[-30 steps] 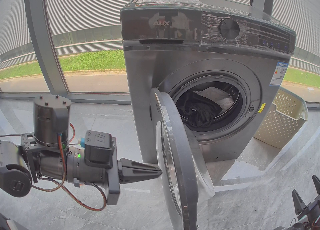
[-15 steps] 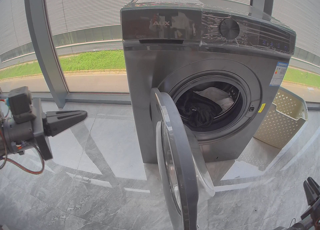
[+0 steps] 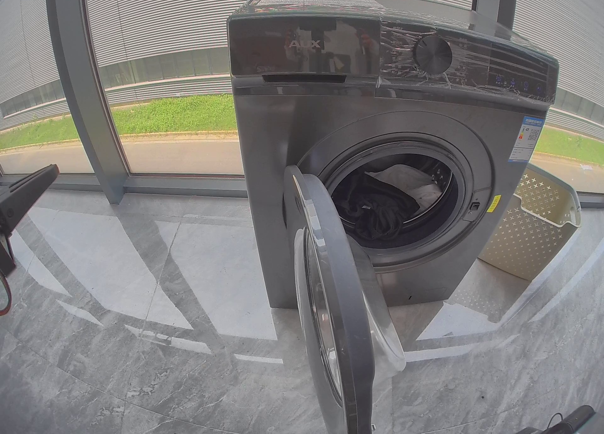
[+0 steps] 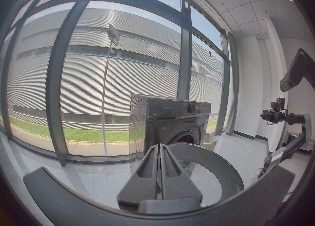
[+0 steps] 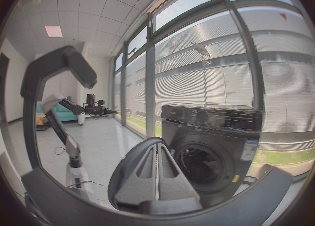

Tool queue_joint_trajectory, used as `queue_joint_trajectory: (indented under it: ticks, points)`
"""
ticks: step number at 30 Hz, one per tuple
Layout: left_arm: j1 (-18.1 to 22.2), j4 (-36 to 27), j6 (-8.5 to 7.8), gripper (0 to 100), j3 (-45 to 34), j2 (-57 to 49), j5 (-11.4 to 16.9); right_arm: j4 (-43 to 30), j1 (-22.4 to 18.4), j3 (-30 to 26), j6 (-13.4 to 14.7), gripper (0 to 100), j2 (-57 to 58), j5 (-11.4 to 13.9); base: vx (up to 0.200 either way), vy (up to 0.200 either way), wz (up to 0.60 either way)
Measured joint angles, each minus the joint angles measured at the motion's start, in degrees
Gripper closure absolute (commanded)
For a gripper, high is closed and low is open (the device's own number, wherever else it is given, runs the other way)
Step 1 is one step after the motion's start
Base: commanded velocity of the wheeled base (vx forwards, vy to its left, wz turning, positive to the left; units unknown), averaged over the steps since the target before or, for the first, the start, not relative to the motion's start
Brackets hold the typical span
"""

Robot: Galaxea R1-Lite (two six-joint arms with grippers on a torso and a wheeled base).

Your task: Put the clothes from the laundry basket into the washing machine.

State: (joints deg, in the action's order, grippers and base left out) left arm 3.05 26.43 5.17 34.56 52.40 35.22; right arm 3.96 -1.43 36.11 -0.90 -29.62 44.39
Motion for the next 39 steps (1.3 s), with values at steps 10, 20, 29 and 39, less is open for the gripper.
queue_joint_trajectory:
  ticks: [10, 20, 29, 39]
  points:
    - [4.83, 3.91, 2.66, 100, -3.74, -4.22, -3.08, 6.27, 22.53, 9.58, 1.33, 100, -24.10, -2.49, 0.000, 0.000, 0.00]
    - [6.70, 5.53, 3.89, 100, -5.64, -5.79, -4.68, 19.35, 40.18, 11.15, 3.36, 100, -48.54, -8.75, 0.000, 0.000, 0.00]
    - [7.14, 6.11, 4.22, 100, -6.06, -5.55, -5.00, 22.09, 50.08, 9.20, 5.66, 100, -55.87, -10.25, 0.000, 0.000, 0.00]
    - [7.23, 6.08, 4.22, 100, -6.58, -5.40, -5.00, 22.20, 54.13, 9.20, 6.01, 100, -57.11, -9.87, 0.000, 0.000, 0.00]
